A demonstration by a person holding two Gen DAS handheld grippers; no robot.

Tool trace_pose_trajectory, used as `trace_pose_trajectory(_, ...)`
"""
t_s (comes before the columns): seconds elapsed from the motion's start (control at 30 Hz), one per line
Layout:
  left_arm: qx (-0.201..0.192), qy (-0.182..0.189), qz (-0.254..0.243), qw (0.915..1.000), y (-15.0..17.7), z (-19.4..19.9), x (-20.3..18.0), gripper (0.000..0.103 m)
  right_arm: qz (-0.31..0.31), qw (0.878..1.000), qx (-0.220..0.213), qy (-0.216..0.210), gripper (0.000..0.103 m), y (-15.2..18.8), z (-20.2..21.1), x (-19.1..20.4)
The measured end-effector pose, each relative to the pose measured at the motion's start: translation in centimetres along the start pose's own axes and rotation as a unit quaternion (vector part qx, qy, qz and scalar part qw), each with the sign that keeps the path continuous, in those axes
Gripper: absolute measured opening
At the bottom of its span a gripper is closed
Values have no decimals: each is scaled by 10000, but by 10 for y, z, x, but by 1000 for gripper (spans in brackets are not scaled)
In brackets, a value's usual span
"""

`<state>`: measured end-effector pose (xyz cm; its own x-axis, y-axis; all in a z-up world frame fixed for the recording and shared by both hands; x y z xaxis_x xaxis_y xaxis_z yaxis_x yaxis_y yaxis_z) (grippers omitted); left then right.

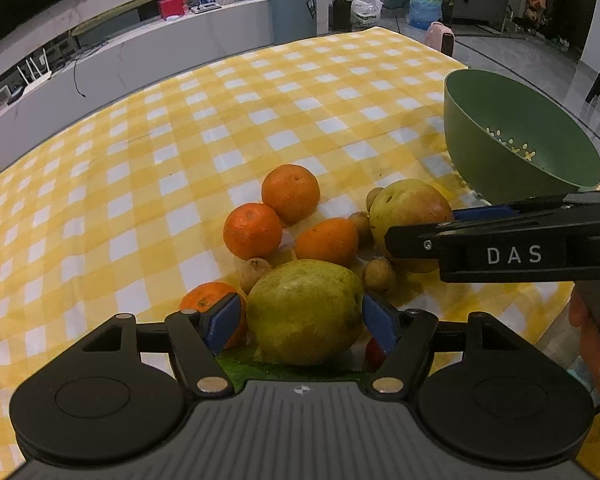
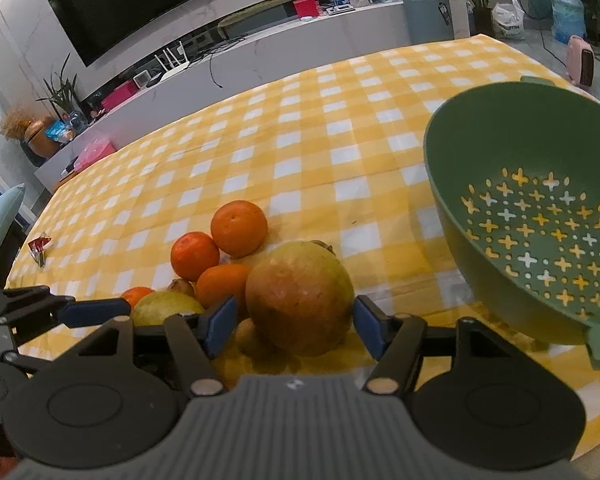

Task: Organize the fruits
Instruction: 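Grasp the green pear with the left tool while the right tool grasps the reddish mango, then carry the pear with the left tool while the right tool carries the mango to the colander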

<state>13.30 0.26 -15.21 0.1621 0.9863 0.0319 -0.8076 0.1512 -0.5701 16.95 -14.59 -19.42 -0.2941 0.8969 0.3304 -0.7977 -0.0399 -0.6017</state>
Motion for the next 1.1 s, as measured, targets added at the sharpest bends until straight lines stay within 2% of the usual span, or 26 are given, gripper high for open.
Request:
trace_pose_trajectory(0.37,71,-15,55,10000,-1,-9,-2,84,-33,9999,115,60,63,0,-12,-3)
trace_pose_trajectory(0.47,65,-57,-79,9999,-1,-9,-6,80,32,9999,113,71,62,0,-11,-2)
trace_pose_trajectory(0.67,9,-123,15,9999,-1,-9,-6,79,133,9999,86,62,62,1,-10,-2)
trace_pose_trajectory(0.87,-37,-147,301,9994,-2,-3,0,79,182,9998,-114,-36,61,-1,13,-4)
trace_pose_trajectory(1.1,-245,-45,812,9964,-14,25,6,79,187,9983,-464,-301,61,-11,53,-8)
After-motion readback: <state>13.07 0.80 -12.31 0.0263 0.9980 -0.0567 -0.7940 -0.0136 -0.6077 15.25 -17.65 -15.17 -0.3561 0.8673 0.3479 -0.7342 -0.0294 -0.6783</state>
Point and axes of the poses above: each gripper's, at about its wrist camera, not at the fingertips, and z roughly against the way its jaws point, x to its left, y to its underside, the point moved 7 cm from there along -z, roughly the way its jaws point, and after that the axes turned 1 degree about y, right-handed, at the moved point
